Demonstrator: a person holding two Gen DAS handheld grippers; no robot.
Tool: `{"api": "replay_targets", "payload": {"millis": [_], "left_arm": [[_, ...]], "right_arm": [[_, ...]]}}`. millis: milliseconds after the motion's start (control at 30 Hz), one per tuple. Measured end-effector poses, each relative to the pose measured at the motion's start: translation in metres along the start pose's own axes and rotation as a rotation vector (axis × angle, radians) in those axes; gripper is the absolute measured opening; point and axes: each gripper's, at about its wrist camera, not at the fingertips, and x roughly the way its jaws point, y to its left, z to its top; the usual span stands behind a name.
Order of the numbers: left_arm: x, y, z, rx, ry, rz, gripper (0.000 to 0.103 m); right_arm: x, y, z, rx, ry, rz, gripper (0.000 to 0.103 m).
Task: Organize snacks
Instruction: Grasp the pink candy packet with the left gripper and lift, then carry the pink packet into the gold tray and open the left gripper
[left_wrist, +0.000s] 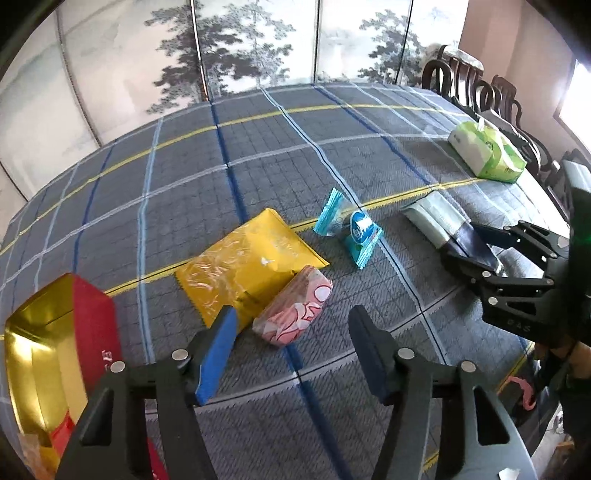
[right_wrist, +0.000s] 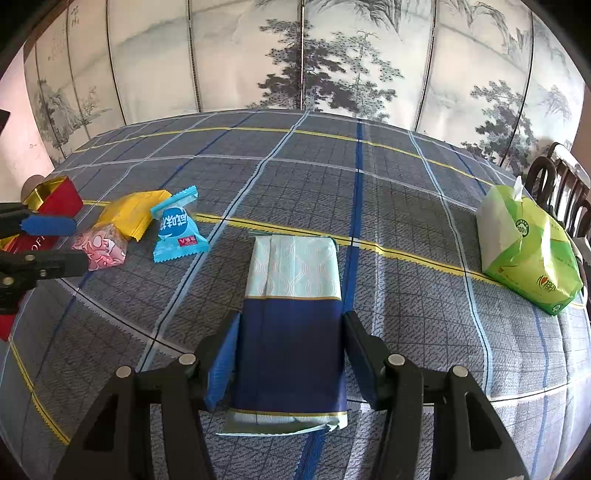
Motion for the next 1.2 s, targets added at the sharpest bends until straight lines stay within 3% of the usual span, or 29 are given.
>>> {"api": "replay_targets", "payload": {"millis": [133,267,400,1200], "left_arm": [[0.010,-0.002,0.000,-0.006,0.025,-0.011,0.050],[0.013,-0.005,-0.001,0.001,0.024,0.005,0.034],[0.013,-0.006,-0.001,0.001,0.025,0.008,0.028],[-0.027,-0.003,-0.022,-0.064,0.003,0.027,0.025]], "right_arm": [[0.000,0.000,0.000,-0.001,0.000,0.000,0.056],[0.000,0.000,0.000,-0.001,0.000,0.000,0.056],[0.000,0.000,0.000,-0.001,0.000,0.000,0.056],[-0.001,0.000,0.000,-0.001,0.001,0.001,0.056]]}}
